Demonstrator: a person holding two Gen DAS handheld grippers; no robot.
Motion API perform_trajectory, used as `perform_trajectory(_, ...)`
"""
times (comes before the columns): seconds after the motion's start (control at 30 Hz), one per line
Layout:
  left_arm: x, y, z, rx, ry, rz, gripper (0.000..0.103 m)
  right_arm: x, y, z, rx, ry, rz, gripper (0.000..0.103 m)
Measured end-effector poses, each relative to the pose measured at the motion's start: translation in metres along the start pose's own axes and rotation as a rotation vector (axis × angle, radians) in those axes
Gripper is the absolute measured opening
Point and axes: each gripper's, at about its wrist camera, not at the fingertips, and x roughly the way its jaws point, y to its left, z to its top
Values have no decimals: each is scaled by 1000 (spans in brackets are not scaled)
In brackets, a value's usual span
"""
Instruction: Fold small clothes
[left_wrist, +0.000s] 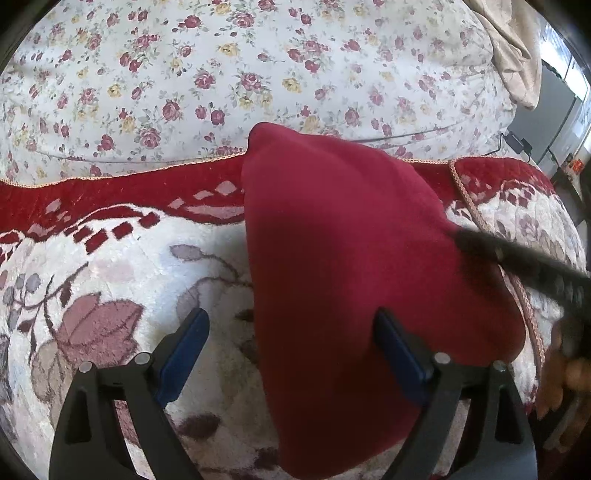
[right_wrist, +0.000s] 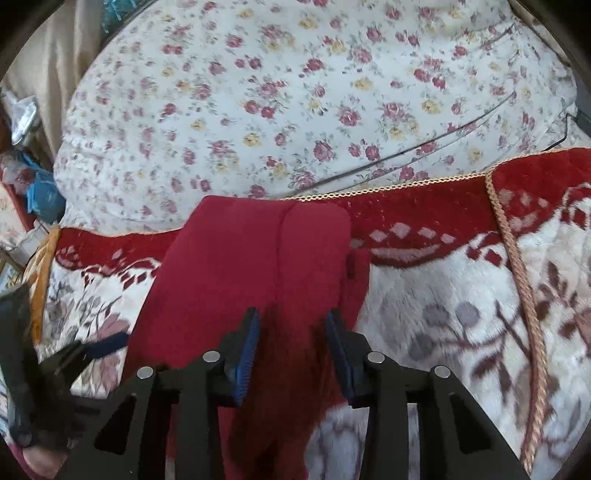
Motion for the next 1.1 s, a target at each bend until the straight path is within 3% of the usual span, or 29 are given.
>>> perform_trajectory(0.1,1,-1,-1,-1,3,2,91,11,-3,-15,0,34,-11,48)
perform_trajectory(0.2,1,0,-1,-5,18,-22,91,12,-15,-16,59,37,31,56)
perform_trajectory(0.27,-3,4,1,-13,20,-60,91,7,-20,-12,80,21,58,67)
perform_trajectory(0.33,-7,12,5,-37,9,-105,91,1,-34,-7,133,-24,105,88)
perform_trajectory(0.4,-6,21,12,-65,4,-145,96,5,-43,-4,174,-43,168,92)
perform_trajectory(0.6,26,32,23,-127,87,-246,99,62,-54,4,237,72,306,93)
perform_trajectory(0.7,43,32,23,-158,108,-311,102,73,-48,7,208,52,329,93)
perform_trajectory(0.77,45,29,24,-154,95,-314,102,76,-43,9,201,65,325,83)
perform_trajectory(0.8,44,24,25,-136,96,-327,100,75,-41,10,199,67,317,78)
perform_trajectory(0.83,43,21,26,-127,101,-345,83,72,-39,11,202,60,311,66)
perform_trajectory(0.9,34,14,27,-99,88,-320,69,62,-35,13,204,46,304,55)
perform_trajectory(1.0,5,9,25,-38,72,-316,62,39,-21,14,198,35,327,51)
perform_trajectory(1.1,-28,22,15,-72,73,-348,62,16,-3,8,203,46,389,51)
